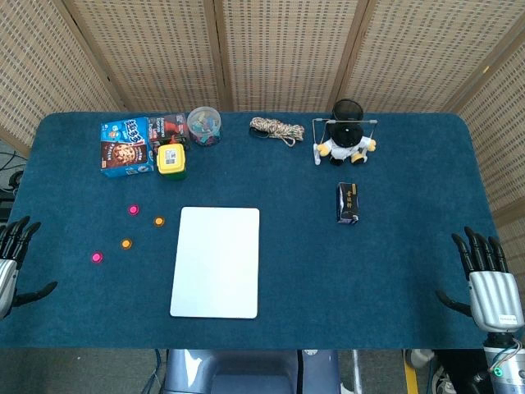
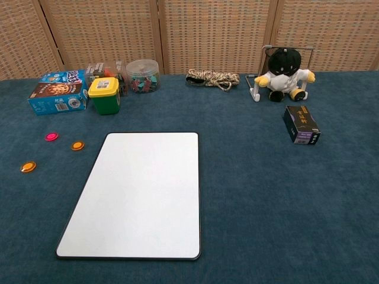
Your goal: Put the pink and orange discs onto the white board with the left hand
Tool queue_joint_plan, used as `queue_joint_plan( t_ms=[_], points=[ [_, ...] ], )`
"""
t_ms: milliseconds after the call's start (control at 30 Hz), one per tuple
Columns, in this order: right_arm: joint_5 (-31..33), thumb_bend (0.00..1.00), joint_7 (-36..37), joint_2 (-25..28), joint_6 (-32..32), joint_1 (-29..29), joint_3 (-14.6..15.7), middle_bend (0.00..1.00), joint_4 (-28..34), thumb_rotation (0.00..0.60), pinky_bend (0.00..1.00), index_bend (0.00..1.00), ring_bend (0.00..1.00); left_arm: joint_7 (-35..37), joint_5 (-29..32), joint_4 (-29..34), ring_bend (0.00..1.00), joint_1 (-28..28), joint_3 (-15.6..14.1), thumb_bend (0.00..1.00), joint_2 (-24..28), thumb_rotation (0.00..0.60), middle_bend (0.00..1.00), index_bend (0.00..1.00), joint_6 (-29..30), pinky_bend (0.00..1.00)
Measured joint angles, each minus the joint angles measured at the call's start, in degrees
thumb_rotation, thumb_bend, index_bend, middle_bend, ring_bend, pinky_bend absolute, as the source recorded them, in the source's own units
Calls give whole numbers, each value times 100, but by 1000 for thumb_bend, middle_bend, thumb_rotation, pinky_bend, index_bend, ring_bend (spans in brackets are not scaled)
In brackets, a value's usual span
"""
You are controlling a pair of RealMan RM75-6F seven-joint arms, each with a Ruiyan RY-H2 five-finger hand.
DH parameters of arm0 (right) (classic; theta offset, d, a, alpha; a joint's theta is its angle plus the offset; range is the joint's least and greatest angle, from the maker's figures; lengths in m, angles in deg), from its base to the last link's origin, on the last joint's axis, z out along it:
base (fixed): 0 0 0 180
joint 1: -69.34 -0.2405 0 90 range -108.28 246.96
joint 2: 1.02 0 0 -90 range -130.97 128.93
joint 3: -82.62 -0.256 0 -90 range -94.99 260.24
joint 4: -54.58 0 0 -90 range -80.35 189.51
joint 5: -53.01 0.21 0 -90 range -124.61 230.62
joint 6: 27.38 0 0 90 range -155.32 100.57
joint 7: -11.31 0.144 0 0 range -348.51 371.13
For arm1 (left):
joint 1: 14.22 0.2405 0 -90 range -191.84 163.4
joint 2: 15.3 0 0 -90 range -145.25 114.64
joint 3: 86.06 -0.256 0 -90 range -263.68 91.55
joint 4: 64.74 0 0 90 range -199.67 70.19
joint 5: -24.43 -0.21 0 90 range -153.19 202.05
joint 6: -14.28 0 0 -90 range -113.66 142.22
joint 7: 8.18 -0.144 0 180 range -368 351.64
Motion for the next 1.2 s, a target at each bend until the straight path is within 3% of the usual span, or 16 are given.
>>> queue_joint_plan(
  t_ms=[367, 433, 533, 633, 1067, 1200],
  points=[
    [-3, 0, 17, -2, 1, 3, 2, 0, 34, 600, 0, 0, 0, 50, 80, -136, 0, -98, 2, 0, -70, 600, 0, 8, -261, 0],
    [-3, 0, 1, -10, -3, -2, -1, 0, 31, 600, 0, 0, 0, 154, 129, -262, 0, -178, 17, 10, -123, 600, 0, 62, -430, 0],
    [40, 0, 14, -7, -36, -6, -8, 0, 38, 600, 0, 0, 0, 331, 200, -529, 0, -306, 40, 99, -246, 600, 0, 219, -684, 0],
    [54, 0, 66, 11, -43, 0, -8, 0, 34, 600, 0, 0, 0, 434, 297, -881, 0, -430, 45, 172, -417, 600, 0, 284, -988, 0],
    [49, 0, 209, 63, -97, -5, 14, 0, 40, 600, 0, 0, 0, 717, 811, -2297, 0, -978, 68, 405, -1246, 600, 0, 324, -2293, 0],
    [52, 0, 226, 66, -99, -3, 15, 0, 48, 600, 0, 0, 0, 698, 835, -2438, 0, -1146, 76, 401, -1386, 600, 0, 325, -2515, 0]
  ],
)
